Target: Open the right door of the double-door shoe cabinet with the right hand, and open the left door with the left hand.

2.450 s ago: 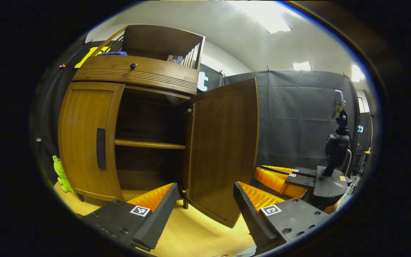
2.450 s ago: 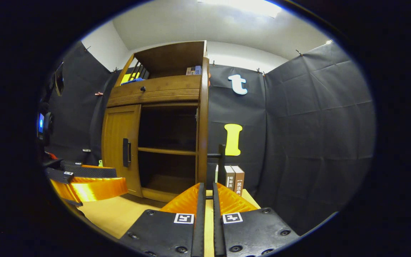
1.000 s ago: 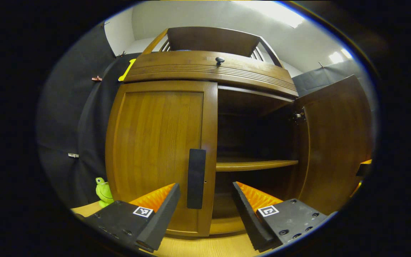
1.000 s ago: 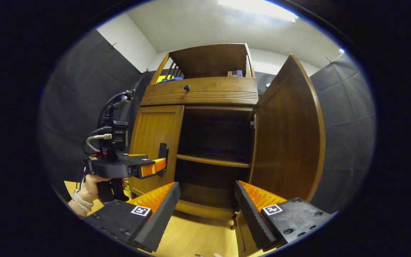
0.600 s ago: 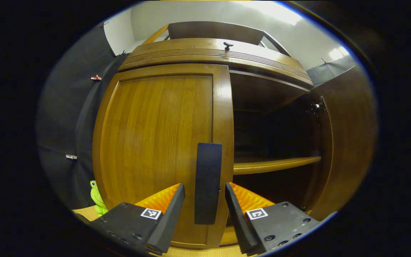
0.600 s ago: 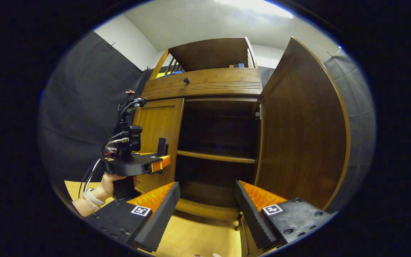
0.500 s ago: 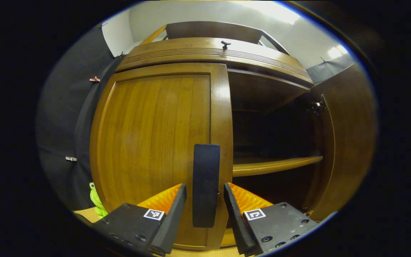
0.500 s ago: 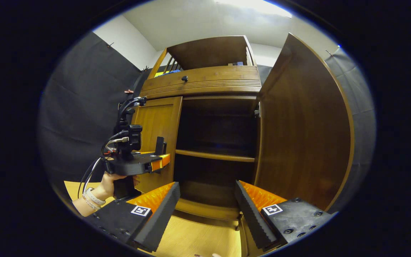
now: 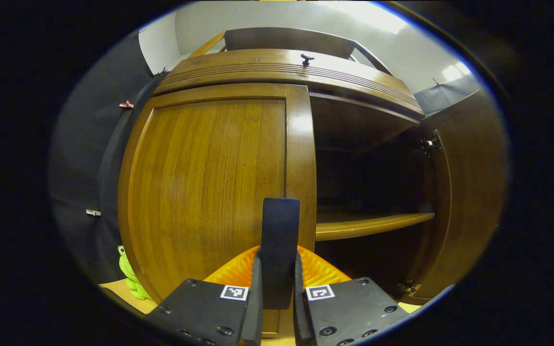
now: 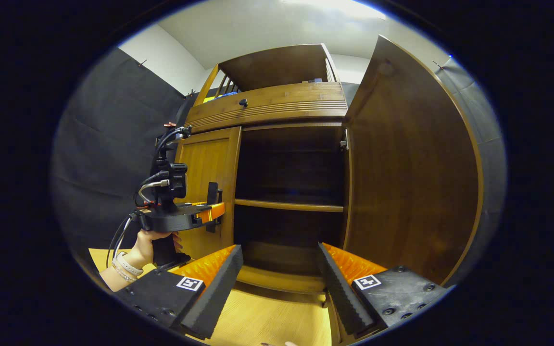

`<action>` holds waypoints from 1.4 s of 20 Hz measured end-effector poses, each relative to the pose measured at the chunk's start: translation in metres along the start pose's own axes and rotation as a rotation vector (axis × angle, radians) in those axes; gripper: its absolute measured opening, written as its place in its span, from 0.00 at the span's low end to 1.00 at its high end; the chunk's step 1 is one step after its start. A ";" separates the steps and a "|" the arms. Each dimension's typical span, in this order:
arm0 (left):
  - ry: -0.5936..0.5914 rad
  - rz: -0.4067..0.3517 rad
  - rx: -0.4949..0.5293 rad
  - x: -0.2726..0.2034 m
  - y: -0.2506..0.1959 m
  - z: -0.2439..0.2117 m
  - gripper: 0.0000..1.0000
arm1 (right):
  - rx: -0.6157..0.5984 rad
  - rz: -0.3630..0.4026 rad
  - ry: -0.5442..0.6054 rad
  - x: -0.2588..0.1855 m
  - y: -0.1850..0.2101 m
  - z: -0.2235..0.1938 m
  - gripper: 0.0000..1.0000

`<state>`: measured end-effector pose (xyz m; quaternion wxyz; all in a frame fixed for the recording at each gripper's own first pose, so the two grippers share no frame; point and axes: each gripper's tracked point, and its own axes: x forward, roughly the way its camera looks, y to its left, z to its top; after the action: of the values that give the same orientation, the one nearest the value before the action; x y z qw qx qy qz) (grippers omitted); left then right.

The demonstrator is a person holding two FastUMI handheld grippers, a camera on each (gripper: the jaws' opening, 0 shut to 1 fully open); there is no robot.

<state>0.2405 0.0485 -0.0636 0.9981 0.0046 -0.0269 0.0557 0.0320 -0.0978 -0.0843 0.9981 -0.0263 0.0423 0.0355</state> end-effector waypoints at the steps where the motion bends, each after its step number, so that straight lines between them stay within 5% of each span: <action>1: 0.005 -0.003 -0.002 -0.002 0.000 0.000 0.30 | -0.005 -0.007 -0.004 -0.003 0.000 0.004 0.98; 11: 0.022 -0.082 -0.035 -0.059 0.007 0.008 0.27 | 0.005 -0.032 -0.023 -0.025 0.024 0.023 0.99; 21: 0.042 -0.162 -0.064 -0.117 0.029 0.015 0.27 | 0.037 0.032 0.010 -0.039 0.076 0.018 0.97; 28: 0.052 -0.151 -0.058 -0.154 0.057 0.018 0.27 | 0.058 0.078 0.040 -0.043 0.109 0.008 0.99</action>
<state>0.0802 0.0874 -0.0532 0.9995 -0.0236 -0.0022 -0.0204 -0.0181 0.0082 -0.0778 0.9953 0.0036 0.0644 0.0725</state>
